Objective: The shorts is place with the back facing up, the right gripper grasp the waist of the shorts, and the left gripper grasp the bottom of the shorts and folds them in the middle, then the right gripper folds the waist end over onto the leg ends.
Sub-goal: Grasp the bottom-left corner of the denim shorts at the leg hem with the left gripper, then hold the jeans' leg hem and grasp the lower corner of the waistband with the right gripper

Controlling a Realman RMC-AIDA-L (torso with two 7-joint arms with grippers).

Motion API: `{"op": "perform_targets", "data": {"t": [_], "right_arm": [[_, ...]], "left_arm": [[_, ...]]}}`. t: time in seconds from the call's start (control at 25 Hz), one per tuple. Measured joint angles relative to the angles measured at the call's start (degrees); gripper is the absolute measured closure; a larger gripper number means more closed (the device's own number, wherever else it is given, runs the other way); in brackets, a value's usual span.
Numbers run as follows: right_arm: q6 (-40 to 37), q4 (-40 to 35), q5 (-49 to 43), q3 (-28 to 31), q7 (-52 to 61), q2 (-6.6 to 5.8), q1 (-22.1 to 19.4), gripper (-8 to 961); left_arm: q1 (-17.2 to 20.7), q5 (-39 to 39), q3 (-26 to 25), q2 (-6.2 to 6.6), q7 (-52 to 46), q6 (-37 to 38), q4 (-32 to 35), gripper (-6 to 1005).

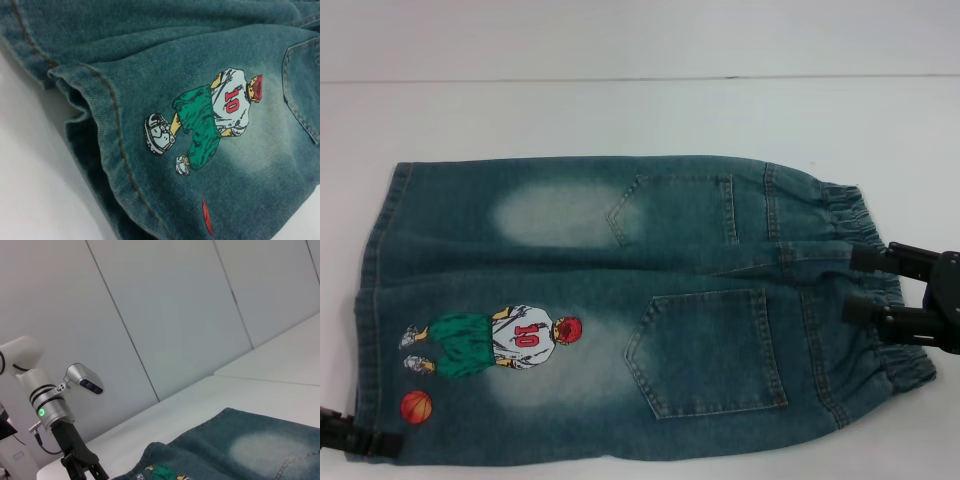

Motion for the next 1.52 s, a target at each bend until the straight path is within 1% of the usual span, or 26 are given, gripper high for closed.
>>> {"op": "perform_targets", "data": {"t": [0.2,0.28,0.52,0.72,1.16,1.36,1.4,1.52], "right_arm": [[-0.15,-0.09,0.00,0.01,0.00,0.00,0.00,71],[-0.18,-0.09,0.00,0.14,0.00,0.00,-0.01,71],[-0.35,-0.09,0.00,0.50,0.00,-0.05,-0.10,71],[-0.36,-0.08,0.00,0.53,-0.02,-0.07,-0.15,71],[-1.23,-0.08,0.00,1.21,0.01,-0.09,0.00,71],[-1.45,-0.08,0.00,1.42,0.00,-0.09,0.02,71],[-1.46,-0.06,0.00,1.41,-0.01,-0.09,0.05,71],[-1.50,-0.03,0.00,1.42,-0.06,-0.08,0.15,71]], "left_arm": [[-0.07,-0.12,-0.03,-0.04,0.00,0.09,-0.03,141],[-0.13,-0.13,-0.10,-0.05,0.00,0.16,-0.03,190],[-0.14,0.10,-0.13,-0.06,-0.57,-0.32,-0.03,267],[0.11,0.20,-0.15,-0.09,-0.84,-0.62,-0.27,453],[0.16,0.05,-0.01,-0.45,-1.89,-0.92,-0.03,537],[-0.16,-0.10,0.22,-0.51,-1.13,-0.35,-0.65,694],[-0.60,0.03,0.28,-0.29,-1.07,-0.19,-1.38,726],[-0.85,-0.08,0.23,-0.18,-1.23,0.15,-1.35,860]]}}
